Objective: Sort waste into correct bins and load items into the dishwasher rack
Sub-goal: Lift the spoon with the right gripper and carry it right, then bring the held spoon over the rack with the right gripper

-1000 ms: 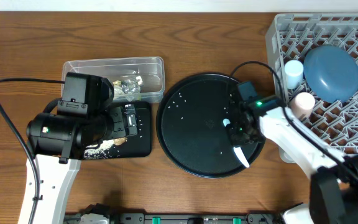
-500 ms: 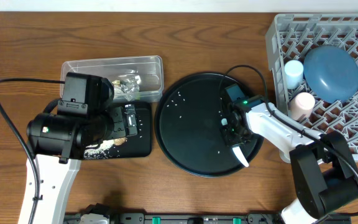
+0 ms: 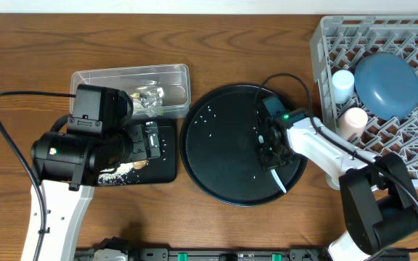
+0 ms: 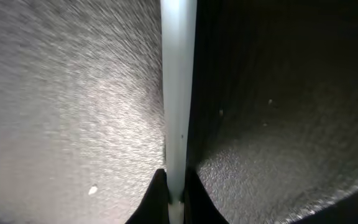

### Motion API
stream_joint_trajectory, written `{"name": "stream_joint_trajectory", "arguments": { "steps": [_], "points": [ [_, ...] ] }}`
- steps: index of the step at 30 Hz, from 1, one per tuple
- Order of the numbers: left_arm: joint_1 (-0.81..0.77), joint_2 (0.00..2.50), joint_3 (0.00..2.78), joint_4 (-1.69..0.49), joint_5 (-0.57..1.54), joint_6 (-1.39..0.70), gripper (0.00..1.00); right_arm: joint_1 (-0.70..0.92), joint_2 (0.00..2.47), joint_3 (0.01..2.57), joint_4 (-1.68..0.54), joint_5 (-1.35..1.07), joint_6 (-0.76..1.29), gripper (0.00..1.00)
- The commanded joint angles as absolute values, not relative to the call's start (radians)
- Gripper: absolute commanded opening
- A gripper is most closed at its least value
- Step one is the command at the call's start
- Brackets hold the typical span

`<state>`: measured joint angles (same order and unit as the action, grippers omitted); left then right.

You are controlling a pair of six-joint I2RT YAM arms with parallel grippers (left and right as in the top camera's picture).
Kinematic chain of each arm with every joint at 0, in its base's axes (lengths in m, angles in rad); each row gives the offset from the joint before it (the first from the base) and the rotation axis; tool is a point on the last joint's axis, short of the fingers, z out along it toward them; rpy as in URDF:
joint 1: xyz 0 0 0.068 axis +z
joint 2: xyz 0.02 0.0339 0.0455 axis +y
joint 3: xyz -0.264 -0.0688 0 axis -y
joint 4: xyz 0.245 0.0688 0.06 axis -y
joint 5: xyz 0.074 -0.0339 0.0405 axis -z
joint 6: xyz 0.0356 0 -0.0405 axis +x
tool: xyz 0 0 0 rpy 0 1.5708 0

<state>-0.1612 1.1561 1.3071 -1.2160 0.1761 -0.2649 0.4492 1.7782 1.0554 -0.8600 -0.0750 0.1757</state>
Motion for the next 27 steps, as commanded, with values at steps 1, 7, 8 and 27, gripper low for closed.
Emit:
{"name": "stream_joint_trajectory", "arguments": {
  "steps": [1,7,8,27],
  "points": [
    [-0.163,1.156,1.312,-1.219,0.163,-0.263,0.98,0.455,1.710,1.146,-0.898,-0.086,0.179,0.01],
    [-0.163,1.156,1.312,-1.219,0.163,-0.263,0.98,0.356,1.618,1.265,-1.088,-0.015,0.160,0.01],
    [-0.163,1.156,1.312,-1.219,0.163,-0.263,0.98,0.330,1.603,1.281,-1.121,0.004,0.160,0.01],
    [-0.163,1.156,1.312,-1.219,0.163,-0.263,0.98,-0.297,1.540,1.425,-1.124,0.282,-0.404,0.01]
  ]
}}
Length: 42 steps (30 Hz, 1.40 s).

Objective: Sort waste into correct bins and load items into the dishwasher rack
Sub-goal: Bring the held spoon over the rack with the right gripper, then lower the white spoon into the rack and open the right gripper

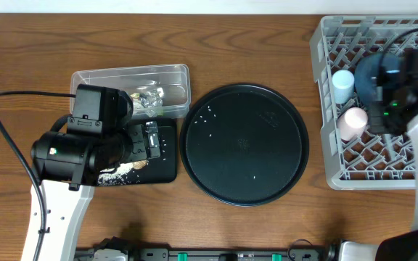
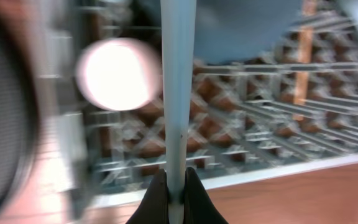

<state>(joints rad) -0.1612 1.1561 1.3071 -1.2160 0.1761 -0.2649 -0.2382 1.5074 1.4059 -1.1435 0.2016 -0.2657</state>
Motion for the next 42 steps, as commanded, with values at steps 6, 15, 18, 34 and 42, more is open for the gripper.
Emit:
{"name": "stream_joint_trajectory", "arguments": {
  "steps": [6,15,18,34,42],
  "points": [
    [-0.163,1.156,1.312,-1.219,0.163,-0.263,0.98,-0.402,1.600,1.425,-0.977,0.381,-0.473,0.01],
    [-0.163,1.156,1.312,-1.219,0.163,-0.263,0.98,-0.492,1.621,1.425,-0.717,0.452,-0.638,0.01],
    [-0.163,1.156,1.312,-1.219,0.163,-0.263,0.98,-0.526,1.654,1.425,-0.681,0.440,-0.684,0.01],
    [-0.163,1.156,1.312,-1.219,0.163,-0.263,0.98,-0.551,1.888,1.425,-0.554,0.421,-0.698,0.01],
    [-0.163,1.156,1.312,-1.219,0.163,-0.263,0.98,-0.580,1.905,1.425,-0.506,0.409,-0.690,0.01]
  ]
}}
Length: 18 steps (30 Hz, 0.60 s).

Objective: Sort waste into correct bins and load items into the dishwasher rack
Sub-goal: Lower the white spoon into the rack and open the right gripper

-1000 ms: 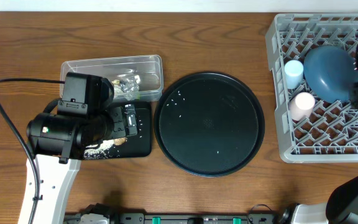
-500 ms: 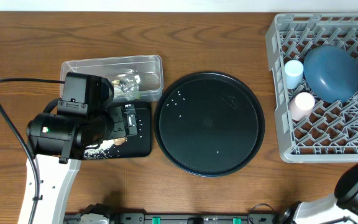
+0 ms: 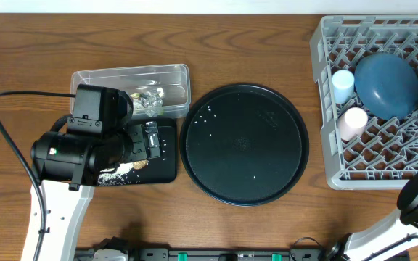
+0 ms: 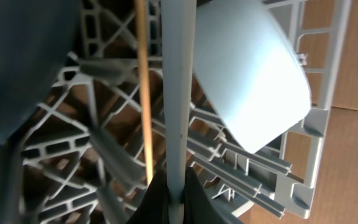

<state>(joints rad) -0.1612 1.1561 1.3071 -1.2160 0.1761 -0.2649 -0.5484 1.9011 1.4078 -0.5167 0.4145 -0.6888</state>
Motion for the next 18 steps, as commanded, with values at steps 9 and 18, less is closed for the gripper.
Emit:
{"name": "stream_joint_trajectory", "arguments": {
  "steps": [9,18],
  "points": [
    [-0.163,1.156,1.312,-1.219,0.163,-0.263,0.98,-0.617,1.905,1.425,-0.496,0.253,-0.639,0.22],
    [-0.163,1.156,1.312,-1.219,0.163,-0.263,0.98,-0.601,1.858,1.428,-0.480,0.233,-0.482,0.55]
  ]
}}
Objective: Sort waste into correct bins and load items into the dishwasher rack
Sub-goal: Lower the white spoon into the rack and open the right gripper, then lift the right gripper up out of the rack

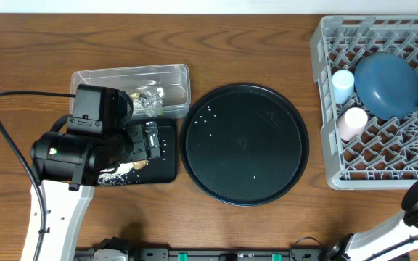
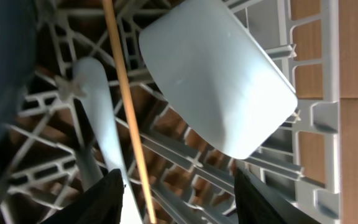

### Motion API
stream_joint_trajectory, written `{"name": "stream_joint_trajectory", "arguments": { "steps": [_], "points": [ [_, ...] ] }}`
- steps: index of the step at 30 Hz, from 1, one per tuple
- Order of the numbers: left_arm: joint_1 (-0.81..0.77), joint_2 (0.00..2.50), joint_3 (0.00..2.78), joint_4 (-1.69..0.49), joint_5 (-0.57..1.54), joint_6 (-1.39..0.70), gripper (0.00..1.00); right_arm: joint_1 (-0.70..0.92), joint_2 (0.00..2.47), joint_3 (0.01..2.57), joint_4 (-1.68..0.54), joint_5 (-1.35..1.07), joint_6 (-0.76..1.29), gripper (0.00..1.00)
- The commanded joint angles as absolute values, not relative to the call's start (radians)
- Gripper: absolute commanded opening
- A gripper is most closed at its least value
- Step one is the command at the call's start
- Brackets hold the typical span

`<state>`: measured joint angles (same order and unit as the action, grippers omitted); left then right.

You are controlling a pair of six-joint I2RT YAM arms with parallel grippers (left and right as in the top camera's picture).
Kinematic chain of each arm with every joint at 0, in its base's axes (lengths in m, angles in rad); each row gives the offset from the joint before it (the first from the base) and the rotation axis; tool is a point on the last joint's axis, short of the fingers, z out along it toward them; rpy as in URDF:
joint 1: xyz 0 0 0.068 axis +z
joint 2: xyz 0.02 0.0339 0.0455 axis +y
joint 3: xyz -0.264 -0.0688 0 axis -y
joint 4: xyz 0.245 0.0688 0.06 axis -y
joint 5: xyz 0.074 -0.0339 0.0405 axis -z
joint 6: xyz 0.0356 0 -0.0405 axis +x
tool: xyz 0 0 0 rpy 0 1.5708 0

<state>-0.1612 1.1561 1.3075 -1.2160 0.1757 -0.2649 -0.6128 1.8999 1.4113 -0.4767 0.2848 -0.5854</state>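
In the right wrist view my right gripper (image 2: 185, 208) is open wide over the grey dishwasher rack (image 2: 309, 118), nothing between its fingers. A pale blue utensil (image 2: 101, 127) lies on the rack bars next to the left finger (image 2: 98, 199). A wooden chopstick (image 2: 124, 106) lies beside it, and a pale blue cup (image 2: 222, 81) rests further right. Overhead, the rack (image 1: 325, 109) holds a dark blue bowl (image 1: 387, 81), a light blue cup (image 1: 342, 85) and a pink cup (image 1: 353, 120). My left gripper (image 1: 150, 141) hangs over the black rectangular tray (image 1: 162, 170); its jaws are unclear.
A round black plate (image 1: 243, 143) with a few crumbs sits mid-table. A clear plastic bin (image 1: 130, 89) with crumpled foil stands behind the black tray, which holds food scraps. My right arm shows at the overhead frame's right edge.
My right gripper was shut on the pale blue utensil above the rack. Now it is open and the utensil lies on the rack bars beside the chopstick. The left arm is unchanged.
My right gripper was shut on the pale utensil on the round black plate. It then held it over the rack near the pink cup, then at the rack's right side by the chopstick. Now the utensil rests in the rack, released. The left arm stayed still throughout.
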Motion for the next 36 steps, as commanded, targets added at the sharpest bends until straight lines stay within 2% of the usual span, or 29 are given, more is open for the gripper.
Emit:
{"name": "stream_joint_trajectory", "arguments": {
  "steps": [1,5,7,9,15,36],
  "points": [
    [-0.163,1.156,1.312,-1.219,0.163,-0.263,0.98,-0.601,1.839,1.428,-0.478,0.204,-0.464,0.55],
    [-0.163,1.156,1.312,-1.219,0.163,-0.263,0.98,-0.601,1.722,1.429,-0.479,0.021,-0.402,0.63],
    [-0.163,1.156,1.312,-1.219,0.163,-0.263,0.98,-0.601,1.657,1.429,-0.480,-0.070,-0.373,0.78],
    [-0.163,1.156,1.312,-1.219,0.163,-0.263,0.98,-0.601,1.598,1.429,-0.482,-0.155,-0.324,0.99],
    [-0.163,1.156,1.312,-1.219,0.163,-0.263,0.98,-0.601,1.480,1.428,-0.492,-0.285,-0.221,0.99],
    [-0.163,1.156,1.312,-1.219,0.163,-0.263,0.98,-0.601,1.461,1.427,-0.603,-0.285,-0.221,0.99]
  ]
}}
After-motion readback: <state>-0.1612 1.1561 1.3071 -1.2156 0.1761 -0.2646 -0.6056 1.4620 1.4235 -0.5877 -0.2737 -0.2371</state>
